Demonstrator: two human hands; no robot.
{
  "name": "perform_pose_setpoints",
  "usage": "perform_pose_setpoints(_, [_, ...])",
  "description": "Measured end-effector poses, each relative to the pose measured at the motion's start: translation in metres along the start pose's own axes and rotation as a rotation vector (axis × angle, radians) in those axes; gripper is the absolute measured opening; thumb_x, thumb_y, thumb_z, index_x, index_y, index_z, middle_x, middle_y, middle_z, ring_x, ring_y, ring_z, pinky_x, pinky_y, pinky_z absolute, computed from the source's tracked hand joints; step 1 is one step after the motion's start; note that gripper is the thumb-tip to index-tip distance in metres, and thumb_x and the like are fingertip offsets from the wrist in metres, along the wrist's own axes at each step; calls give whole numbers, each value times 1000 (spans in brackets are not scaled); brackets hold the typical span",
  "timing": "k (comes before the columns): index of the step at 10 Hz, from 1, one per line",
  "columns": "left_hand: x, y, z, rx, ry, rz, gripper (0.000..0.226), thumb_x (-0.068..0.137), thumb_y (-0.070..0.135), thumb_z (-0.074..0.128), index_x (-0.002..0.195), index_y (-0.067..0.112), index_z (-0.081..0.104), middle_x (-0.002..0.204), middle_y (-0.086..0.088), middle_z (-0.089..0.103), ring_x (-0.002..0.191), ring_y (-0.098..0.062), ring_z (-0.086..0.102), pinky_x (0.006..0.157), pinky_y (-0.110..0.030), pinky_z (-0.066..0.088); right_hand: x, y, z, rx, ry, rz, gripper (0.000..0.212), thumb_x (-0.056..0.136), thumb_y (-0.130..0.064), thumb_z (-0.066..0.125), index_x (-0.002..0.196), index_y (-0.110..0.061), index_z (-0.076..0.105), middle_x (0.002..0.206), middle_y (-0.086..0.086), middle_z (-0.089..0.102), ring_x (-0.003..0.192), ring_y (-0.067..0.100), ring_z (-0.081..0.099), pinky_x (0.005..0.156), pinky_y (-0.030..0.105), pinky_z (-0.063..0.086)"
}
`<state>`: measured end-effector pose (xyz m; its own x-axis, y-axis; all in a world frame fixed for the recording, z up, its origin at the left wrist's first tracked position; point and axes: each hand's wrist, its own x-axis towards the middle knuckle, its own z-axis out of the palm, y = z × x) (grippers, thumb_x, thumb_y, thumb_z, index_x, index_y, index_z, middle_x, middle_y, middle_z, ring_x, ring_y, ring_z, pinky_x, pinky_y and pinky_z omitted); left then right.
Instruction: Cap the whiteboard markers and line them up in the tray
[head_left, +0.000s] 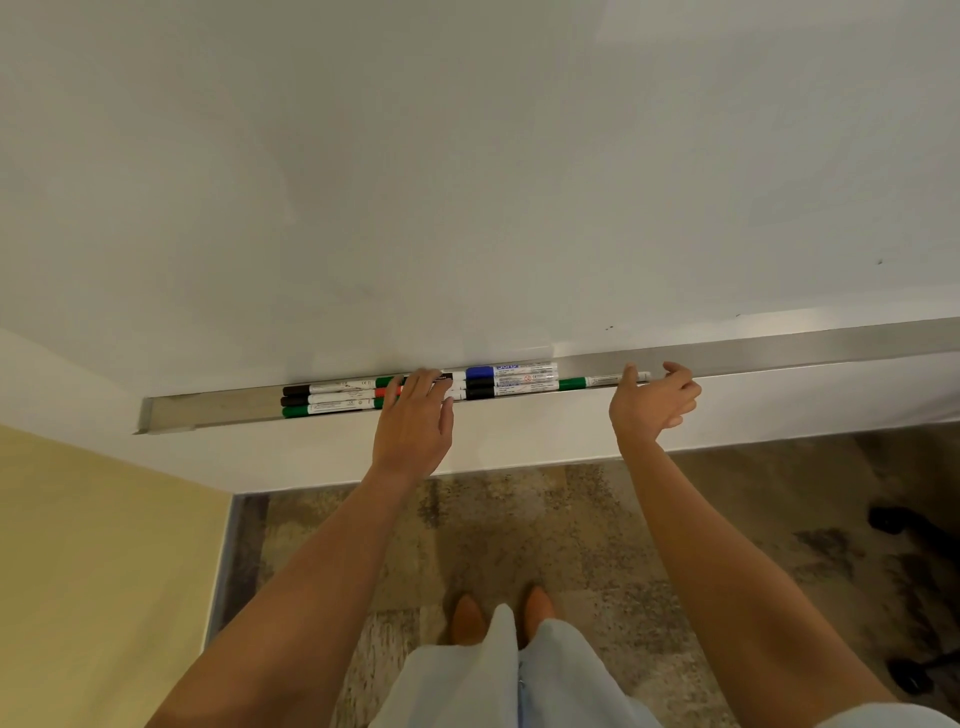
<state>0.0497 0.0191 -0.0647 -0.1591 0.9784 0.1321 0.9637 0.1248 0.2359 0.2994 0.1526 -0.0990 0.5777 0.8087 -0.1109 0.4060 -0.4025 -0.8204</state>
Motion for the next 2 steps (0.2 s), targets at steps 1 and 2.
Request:
perform_pose_setpoints(1, [0,2,-2,-17,46,35,33,98,22,43,127,16,57,135,-2,54,130,-21,44,114,-40,26,-12,-2,-3,26,14,-148,39,90,-21,64,124,-13,46,125,9,45,116,28,43,101,44,32])
perform_pose_setpoints(2, [1,11,-12,-30,146,70,43,98,23,43,139,15,45,152,-5,38,143,-21,30,117,-43,22,-35,-7,-8,20,-35,-514,34,94,-23,59,124,-19,44,123,3,44,116,21,43,101,40,29])
